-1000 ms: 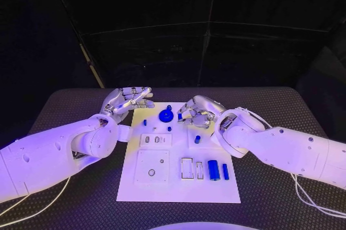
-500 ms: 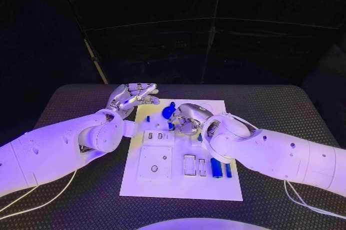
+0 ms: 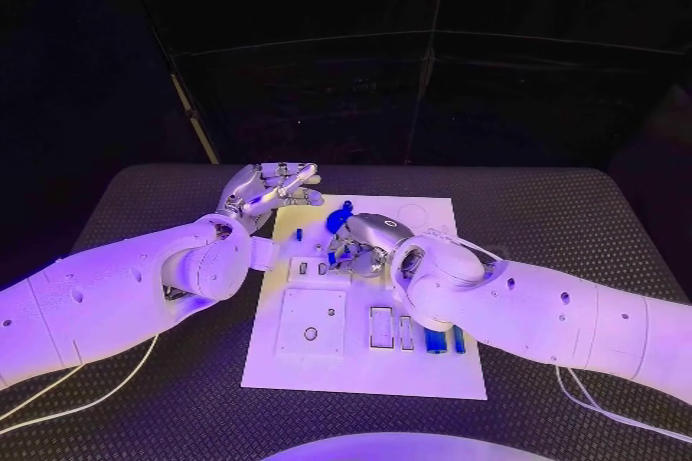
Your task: Assemble the parts on the task board
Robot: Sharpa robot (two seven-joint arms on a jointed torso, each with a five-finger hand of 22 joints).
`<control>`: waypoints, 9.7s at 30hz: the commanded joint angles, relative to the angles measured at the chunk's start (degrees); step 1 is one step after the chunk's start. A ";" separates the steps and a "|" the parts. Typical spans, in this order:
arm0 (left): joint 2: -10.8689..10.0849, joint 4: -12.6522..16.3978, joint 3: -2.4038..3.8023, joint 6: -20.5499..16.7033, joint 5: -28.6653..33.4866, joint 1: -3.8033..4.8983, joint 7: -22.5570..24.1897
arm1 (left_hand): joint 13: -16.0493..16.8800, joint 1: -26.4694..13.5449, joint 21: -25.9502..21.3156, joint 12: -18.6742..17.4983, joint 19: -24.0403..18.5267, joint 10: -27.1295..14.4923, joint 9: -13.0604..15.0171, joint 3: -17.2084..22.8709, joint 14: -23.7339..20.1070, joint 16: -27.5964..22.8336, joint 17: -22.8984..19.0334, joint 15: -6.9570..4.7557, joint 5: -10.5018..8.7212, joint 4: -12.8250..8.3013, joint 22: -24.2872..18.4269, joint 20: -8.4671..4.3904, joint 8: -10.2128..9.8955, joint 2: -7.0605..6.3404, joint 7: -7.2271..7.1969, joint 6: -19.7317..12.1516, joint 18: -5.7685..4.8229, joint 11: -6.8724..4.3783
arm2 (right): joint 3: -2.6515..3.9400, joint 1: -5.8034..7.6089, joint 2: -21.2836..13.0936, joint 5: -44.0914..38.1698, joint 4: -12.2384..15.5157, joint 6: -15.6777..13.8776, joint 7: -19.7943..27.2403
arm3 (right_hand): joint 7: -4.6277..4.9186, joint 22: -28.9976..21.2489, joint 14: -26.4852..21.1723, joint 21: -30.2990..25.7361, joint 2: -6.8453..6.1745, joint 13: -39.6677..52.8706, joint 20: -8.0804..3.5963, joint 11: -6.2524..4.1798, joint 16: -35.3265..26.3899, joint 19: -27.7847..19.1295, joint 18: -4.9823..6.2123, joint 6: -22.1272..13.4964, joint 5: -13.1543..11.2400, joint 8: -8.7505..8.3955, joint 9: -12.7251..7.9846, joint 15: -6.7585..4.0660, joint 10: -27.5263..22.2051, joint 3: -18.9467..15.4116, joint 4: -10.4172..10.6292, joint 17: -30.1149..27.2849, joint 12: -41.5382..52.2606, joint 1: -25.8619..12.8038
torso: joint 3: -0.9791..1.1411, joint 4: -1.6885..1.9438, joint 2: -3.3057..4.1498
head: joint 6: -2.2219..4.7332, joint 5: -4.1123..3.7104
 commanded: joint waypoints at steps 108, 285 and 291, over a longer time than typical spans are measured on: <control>-2.01 -0.60 0.42 3.10 -15.31 0.15 -15.39 | 4.82 -2.63 12.33 6.97 17.31 20.81 1.32 -3.05 22.41 29.48 27.09 -7.97 0.13 0.74 5.82 -7.84 1.55 1.09 -5.83 10.73 0.74 -7.37 | 1.66 -0.97 -12.48 13.86 10.20 -9.28 20.23 | 2.03 -8.05 3.83 -4.55 -5.47 -10.21 1.83 1.19 -2.19 -4.83 0.66 -8.41 2.74 -2.15 0.03 1.90 -7.44 -8.70 6.07 5.69 -6.99 -2.21 | 0.06 -0.07 -0.49 | -0.65 0.88; 6.40 -1.63 -4.04 18.13 -67.35 2.92 -55.26 | 61.98 -6.59 60.51 64.24 24.89 19.22 37.09 31.67 25.19 78.24 78.22 -11.10 -0.09 -5.21 66.48 -10.75 30.15 -3.34 -10.57 -0.69 -6.24 -11.39 | 4.58 1.23 -20.43 26.45 6.67 -2.96 16.19 | 1.18 -10.84 3.55 -6.72 -3.07 -10.53 0.95 0.33 -3.69 -5.03 0.95 -6.68 10.10 0.03 -0.01 1.02 -6.20 -11.44 6.45 3.54 -6.89 -2.01 | 0.97 0.14 -3.38 | -5.23 3.01; 6.25 -1.44 -4.04 19.14 -67.48 2.92 -55.39 | 62.02 -6.55 60.49 64.28 24.88 19.29 37.12 31.81 25.19 78.24 78.22 -11.11 -0.08 -5.29 66.46 -10.76 30.16 -3.45 -10.58 -0.67 -6.23 -11.40 | 4.58 1.23 -20.40 26.45 6.64 -2.86 16.19 | 1.18 -10.84 3.55 -6.72 -3.07 -10.53 0.95 0.33 -3.69 -5.03 0.95 -6.68 10.10 0.03 -0.01 1.02 -6.20 -11.44 6.45 3.54 -6.89 -2.01 | 0.98 0.15 -3.41 | -5.32 3.07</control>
